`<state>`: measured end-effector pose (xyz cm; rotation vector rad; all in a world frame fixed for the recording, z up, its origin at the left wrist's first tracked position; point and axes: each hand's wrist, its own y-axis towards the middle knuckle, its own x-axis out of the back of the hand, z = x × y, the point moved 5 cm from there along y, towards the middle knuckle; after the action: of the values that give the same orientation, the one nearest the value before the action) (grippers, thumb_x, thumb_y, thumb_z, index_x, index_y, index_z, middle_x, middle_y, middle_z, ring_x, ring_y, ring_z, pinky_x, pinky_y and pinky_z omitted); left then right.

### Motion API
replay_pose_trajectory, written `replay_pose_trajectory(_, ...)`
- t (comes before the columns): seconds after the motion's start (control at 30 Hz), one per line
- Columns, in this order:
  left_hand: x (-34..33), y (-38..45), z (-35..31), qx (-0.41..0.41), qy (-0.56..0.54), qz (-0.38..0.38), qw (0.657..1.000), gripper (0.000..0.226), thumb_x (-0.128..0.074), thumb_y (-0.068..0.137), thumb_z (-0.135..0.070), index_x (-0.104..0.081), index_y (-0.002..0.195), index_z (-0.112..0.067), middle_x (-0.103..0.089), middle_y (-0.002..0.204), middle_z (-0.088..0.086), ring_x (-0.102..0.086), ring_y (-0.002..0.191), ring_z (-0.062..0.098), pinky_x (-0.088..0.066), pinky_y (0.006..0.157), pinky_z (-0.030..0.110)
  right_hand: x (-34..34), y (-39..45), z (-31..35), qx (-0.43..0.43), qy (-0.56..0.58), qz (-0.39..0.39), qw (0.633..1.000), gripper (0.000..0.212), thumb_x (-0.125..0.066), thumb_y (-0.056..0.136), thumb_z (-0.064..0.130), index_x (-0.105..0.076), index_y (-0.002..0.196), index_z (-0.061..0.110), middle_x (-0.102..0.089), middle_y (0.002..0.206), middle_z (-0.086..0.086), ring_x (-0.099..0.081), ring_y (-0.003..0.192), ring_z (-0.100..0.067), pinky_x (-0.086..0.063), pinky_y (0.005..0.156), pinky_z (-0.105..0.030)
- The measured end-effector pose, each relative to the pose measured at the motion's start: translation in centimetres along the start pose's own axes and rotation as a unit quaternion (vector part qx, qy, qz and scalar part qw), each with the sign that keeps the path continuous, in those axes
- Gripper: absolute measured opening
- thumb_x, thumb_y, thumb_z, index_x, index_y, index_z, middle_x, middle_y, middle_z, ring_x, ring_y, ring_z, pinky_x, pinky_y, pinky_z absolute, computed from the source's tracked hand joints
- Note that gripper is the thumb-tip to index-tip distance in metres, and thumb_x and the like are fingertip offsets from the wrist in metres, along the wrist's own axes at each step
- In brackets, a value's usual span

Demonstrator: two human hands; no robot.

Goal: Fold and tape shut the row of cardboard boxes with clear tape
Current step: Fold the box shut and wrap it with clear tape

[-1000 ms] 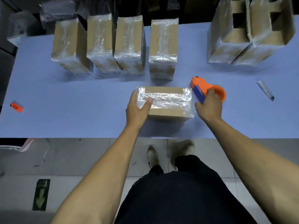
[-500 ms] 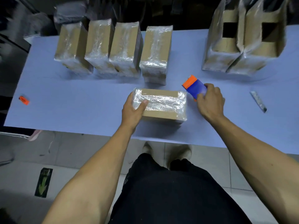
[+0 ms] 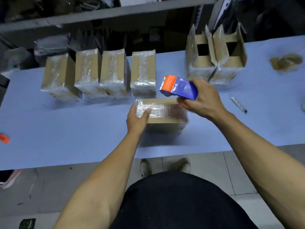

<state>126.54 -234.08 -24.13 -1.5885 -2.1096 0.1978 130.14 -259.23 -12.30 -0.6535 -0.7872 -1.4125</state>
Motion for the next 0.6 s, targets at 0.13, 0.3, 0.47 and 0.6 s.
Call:
replay_pose_trajectory(0.13, -0.2, -0.1, -1.1, -0.011, 0.043, -0.017, 0.999, 0.054, -0.074, 0.079, -0.045, -0.061, 0.130, -0.032, -0.068, 0.119, -0.007, -0.063, 0.112, 0.022, -0.053, 0.096, 0.038, -2.3, -0.2, 5.0, 0.092, 0.004, 0.056, 0.994, 0.048, -0.071, 0.068, 0.045, -0.058, 0.109, 0.024, -0.060, 0.094, 0.000, -0.054, 0.084, -0.022, -0.045, 0.070, -0.034)
replay_pose_trajectory(0.3, 0.3, 0.1, -1.3, 0.020, 0.033, 0.058, 0.998, 0.048, -0.063, 0.072, -0.044, -0.066, 0.117, -0.027, -0.070, 0.108, 0.004, -0.063, 0.097, 0.026, -0.054, 0.079, 0.034, -5.6, -0.6, 6.0, 0.104, -0.013, 0.118, 0.988, 0.044, -0.074, 0.072, 0.041, -0.060, 0.109, 0.023, -0.060, 0.093, -0.001, -0.055, 0.084, -0.024, -0.042, 0.067, -0.032)
replay_pose_trajectory(0.47, 5.2, 0.1, -1.8, 0.013, -0.049, -0.125, 0.991, 0.026, -0.049, 0.104, -0.039, -0.069, 0.097, -0.023, -0.067, 0.099, -0.008, -0.064, 0.101, 0.019, -0.049, 0.073, 0.024, -5.7, -0.3, 5.5, 0.091, -0.002, 0.117, 0.989, 0.052, -0.067, 0.067, 0.049, -0.058, 0.113, 0.027, -0.059, 0.094, 0.001, -0.055, 0.084, -0.021, -0.045, 0.069, -0.033)
replay_pose_trajectory(0.6, 4.0, -0.4, -2.8, 0.139, -0.157, 0.043, 0.977, 0.038, -0.047, 0.104, -0.046, -0.067, 0.096, -0.015, -0.073, 0.091, 0.004, -0.069, 0.079, 0.018, -0.053, 0.061, 0.027, -5.6, -0.6, 5.4, 0.090, -0.005, 0.107, 0.990, 0.057, -0.066, 0.066, 0.051, -0.058, 0.116, 0.024, -0.059, 0.097, 0.001, -0.054, 0.085, -0.021, -0.044, 0.070, -0.032)
